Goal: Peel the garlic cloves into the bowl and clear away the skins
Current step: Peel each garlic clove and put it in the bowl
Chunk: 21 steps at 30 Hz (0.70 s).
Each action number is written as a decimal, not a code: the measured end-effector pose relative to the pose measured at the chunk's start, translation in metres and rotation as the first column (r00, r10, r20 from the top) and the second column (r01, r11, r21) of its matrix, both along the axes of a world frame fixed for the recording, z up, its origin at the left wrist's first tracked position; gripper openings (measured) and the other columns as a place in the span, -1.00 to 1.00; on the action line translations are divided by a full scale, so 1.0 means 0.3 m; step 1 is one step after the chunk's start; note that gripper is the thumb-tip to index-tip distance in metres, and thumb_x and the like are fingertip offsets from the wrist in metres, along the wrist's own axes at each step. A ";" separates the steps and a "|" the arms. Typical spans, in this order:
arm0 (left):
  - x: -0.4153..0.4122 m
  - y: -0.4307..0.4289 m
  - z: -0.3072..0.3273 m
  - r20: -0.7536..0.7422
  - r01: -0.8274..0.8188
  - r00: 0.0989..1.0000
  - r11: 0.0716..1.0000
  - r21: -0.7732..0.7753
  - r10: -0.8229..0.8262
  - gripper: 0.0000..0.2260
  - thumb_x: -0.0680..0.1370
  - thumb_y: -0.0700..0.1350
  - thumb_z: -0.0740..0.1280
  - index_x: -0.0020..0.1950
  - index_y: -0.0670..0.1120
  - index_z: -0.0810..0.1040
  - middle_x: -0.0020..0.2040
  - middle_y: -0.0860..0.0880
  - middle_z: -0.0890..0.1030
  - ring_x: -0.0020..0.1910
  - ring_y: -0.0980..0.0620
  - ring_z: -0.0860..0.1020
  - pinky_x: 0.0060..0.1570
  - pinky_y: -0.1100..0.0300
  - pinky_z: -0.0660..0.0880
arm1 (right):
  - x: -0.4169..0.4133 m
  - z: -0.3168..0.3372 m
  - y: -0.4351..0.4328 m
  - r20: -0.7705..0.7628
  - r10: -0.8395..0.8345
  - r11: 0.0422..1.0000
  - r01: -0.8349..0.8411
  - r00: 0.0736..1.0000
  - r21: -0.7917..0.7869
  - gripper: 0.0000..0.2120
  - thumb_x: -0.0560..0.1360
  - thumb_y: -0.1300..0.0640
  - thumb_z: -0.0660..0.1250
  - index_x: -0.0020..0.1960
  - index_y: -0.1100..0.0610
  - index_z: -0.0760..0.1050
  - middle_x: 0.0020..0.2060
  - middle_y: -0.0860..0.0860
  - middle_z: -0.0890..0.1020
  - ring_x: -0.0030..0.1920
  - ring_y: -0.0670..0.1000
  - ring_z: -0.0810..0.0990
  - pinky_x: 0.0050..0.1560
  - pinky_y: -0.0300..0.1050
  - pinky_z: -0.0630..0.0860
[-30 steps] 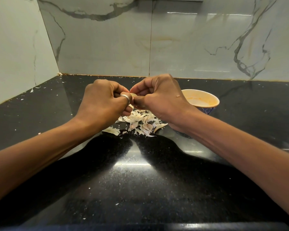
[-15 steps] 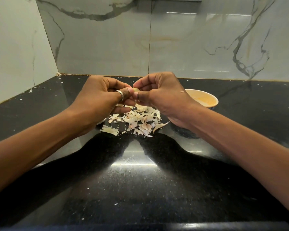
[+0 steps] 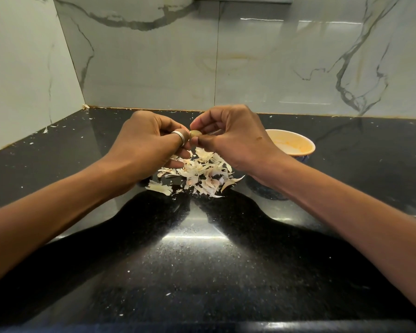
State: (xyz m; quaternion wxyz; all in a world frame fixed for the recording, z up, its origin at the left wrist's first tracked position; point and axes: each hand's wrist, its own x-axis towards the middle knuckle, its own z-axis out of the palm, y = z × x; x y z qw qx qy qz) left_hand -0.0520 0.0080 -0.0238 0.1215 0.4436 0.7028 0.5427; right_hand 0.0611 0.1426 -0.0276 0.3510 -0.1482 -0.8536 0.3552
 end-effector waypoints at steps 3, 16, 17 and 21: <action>0.001 -0.001 0.000 -0.023 0.002 1.000 1.000 0.002 -0.002 -0.91 0.62 -0.21 0.36 0.00 -0.17 0.66 -0.16 -0.08 0.73 -0.17 0.02 0.72 -0.19 0.08 0.68 | 0.001 0.001 0.003 0.007 -0.008 0.999 0.008 1.000 0.037 -0.85 0.43 0.25 0.58 -0.01 0.12 0.72 -0.22 -0.04 0.75 -0.18 -0.12 0.74 0.00 -0.09 0.70; 0.010 0.005 -0.022 -0.316 -0.087 0.944 0.996 0.035 0.094 -0.90 0.58 -0.24 0.37 -0.08 -0.15 0.68 -0.32 0.00 0.69 -0.38 0.16 0.68 -0.34 0.29 0.62 | -0.004 -0.010 -0.015 0.016 -0.044 0.985 0.040 0.999 0.166 -0.90 0.44 0.21 0.58 -0.05 0.11 0.74 -0.24 -0.05 0.75 -0.21 -0.16 0.72 -0.08 -0.08 0.70; 0.013 0.004 -0.022 -0.330 -0.090 0.939 0.995 0.038 0.097 -0.90 0.58 -0.24 0.37 -0.08 -0.14 0.68 -0.33 0.01 0.68 -0.39 0.17 0.67 -0.35 0.32 0.61 | -0.003 -0.010 -0.017 0.018 -0.044 0.986 0.041 0.999 0.160 -0.90 0.44 0.20 0.58 -0.05 0.11 0.74 -0.24 -0.05 0.74 -0.21 -0.16 0.72 -0.08 -0.07 0.70; 0.018 0.002 -0.021 -0.349 -0.104 0.930 0.994 0.047 0.114 -0.88 0.59 -0.23 0.36 -0.10 -0.10 0.66 -0.32 0.01 0.69 -0.41 0.21 0.66 -0.40 0.41 0.54 | -0.001 -0.009 -0.020 0.024 -0.037 0.993 0.034 0.999 0.109 -0.91 0.45 0.20 0.58 -0.05 0.10 0.74 -0.25 -0.05 0.74 -0.22 -0.13 0.73 -0.07 -0.04 0.71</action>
